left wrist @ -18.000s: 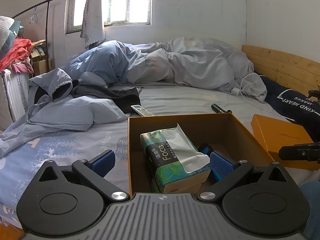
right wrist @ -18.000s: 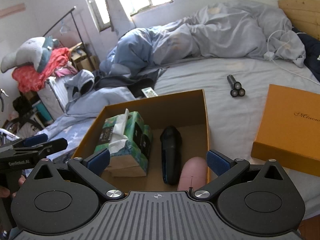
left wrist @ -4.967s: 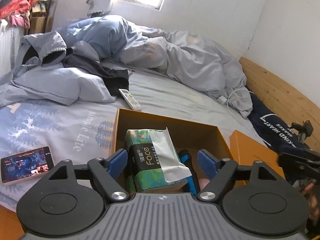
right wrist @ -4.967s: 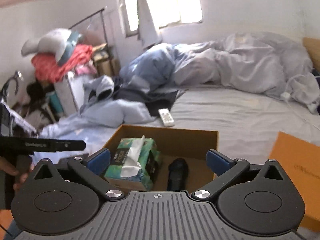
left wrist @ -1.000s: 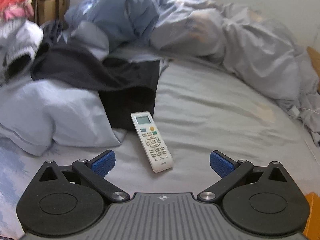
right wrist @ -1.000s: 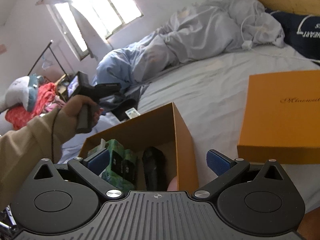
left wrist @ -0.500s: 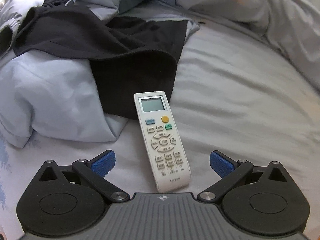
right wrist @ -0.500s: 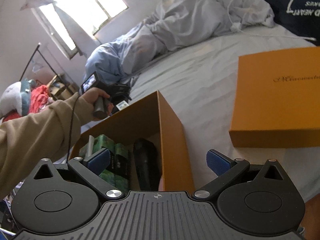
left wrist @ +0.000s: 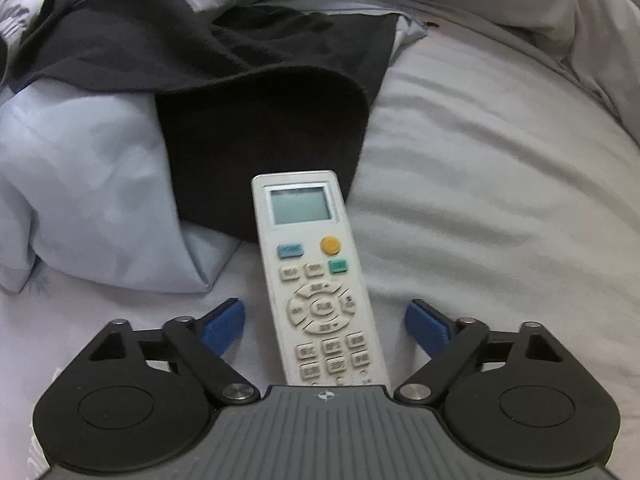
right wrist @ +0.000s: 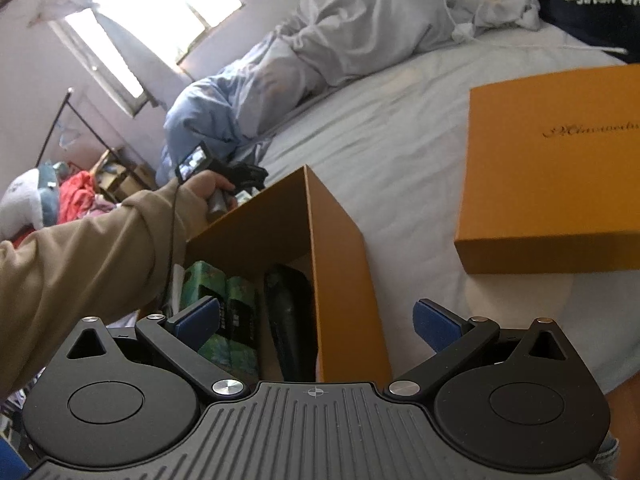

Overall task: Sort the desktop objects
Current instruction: 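Lower the left tool over the white remote and close its fingers, then lift the white remote with the left tool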

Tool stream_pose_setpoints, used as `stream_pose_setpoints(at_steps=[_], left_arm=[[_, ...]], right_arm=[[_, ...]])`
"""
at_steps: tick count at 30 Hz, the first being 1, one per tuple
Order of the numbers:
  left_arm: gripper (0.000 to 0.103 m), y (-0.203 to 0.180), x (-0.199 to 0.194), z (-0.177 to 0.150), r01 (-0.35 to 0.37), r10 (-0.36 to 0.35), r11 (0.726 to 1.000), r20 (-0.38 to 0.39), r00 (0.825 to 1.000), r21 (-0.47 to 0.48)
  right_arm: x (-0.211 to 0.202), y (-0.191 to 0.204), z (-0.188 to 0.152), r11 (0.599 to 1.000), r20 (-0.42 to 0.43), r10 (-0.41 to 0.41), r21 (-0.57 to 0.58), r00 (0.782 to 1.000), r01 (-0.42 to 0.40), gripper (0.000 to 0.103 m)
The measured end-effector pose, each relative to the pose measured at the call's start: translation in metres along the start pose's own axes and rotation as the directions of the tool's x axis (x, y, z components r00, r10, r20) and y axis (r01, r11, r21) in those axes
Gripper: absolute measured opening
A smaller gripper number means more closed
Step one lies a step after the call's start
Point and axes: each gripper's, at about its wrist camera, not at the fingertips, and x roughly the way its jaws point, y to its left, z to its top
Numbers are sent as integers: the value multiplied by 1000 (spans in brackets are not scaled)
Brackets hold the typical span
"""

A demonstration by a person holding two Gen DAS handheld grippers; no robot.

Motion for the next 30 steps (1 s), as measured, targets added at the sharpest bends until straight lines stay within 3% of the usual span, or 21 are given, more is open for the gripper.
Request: stream_pose_setpoints(at_steps=[6, 16, 17, 18, 30], left_arm=[[46, 1, -5, -1, 39, -39, 999, 22, 999, 12], [42, 13, -14, -4, 138, -138, 990, 23, 990, -1], [37, 13, -17, -5, 145, -145, 989, 26, 989, 3], [25, 14, -20, -5, 152, -152, 988, 31, 988, 8], [22, 25, -37, -16, 246, -246, 969, 25, 969, 12]], right_arm=[[1, -1, 0, 1000, -4, -6, 12, 1000, 6, 103], [2, -2, 0, 999, -11, -15, 33, 1000, 15, 103], [2, -3, 0, 999, -11, -15, 35, 1000, 16, 103], [2, -3, 0, 999, -12, -16, 37, 1000, 17, 103], [1, 0, -1, 999, -17, -22, 30, 1000, 22, 103]])
